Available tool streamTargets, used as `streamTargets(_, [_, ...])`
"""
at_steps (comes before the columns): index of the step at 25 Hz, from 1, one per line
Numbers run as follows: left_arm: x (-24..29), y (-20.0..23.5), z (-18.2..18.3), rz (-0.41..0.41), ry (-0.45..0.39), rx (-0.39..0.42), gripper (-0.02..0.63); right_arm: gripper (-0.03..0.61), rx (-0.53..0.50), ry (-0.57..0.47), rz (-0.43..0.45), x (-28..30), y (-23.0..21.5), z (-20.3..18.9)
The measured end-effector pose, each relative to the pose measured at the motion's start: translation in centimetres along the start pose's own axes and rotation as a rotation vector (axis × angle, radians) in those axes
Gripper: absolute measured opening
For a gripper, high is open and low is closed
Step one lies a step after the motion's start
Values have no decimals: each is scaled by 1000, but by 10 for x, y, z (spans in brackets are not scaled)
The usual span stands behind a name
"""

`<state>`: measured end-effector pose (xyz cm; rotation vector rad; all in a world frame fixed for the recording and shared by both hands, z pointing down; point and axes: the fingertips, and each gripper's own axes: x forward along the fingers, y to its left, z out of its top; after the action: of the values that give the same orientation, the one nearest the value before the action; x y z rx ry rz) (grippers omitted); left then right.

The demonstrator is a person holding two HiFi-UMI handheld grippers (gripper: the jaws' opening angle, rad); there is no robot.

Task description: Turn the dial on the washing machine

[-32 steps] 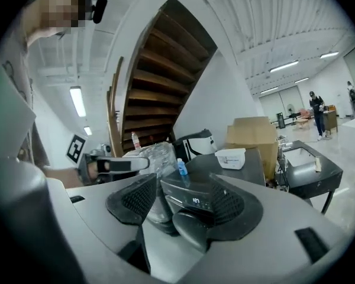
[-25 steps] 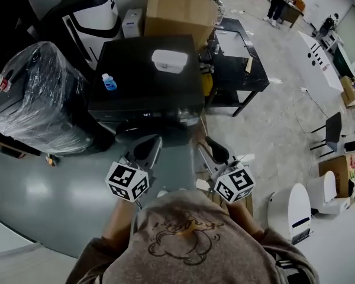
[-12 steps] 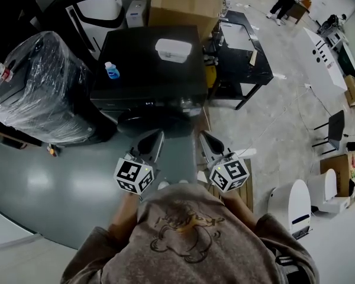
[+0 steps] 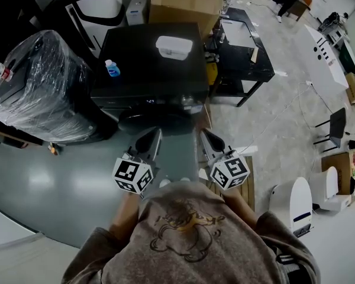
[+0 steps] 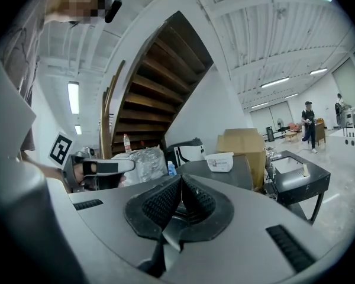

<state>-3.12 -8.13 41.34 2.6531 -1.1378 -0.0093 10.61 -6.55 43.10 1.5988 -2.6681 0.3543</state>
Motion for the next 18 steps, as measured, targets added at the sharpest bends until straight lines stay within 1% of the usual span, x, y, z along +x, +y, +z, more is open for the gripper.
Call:
streamTargets(14, [-2,3,-3,17,7,-7,-8,5,-3,16,-35,-1,-12,-3])
streamTargets(18, [-3,4,-4,21,9,-8,-8,5,3,10,-31,2,-12,-2])
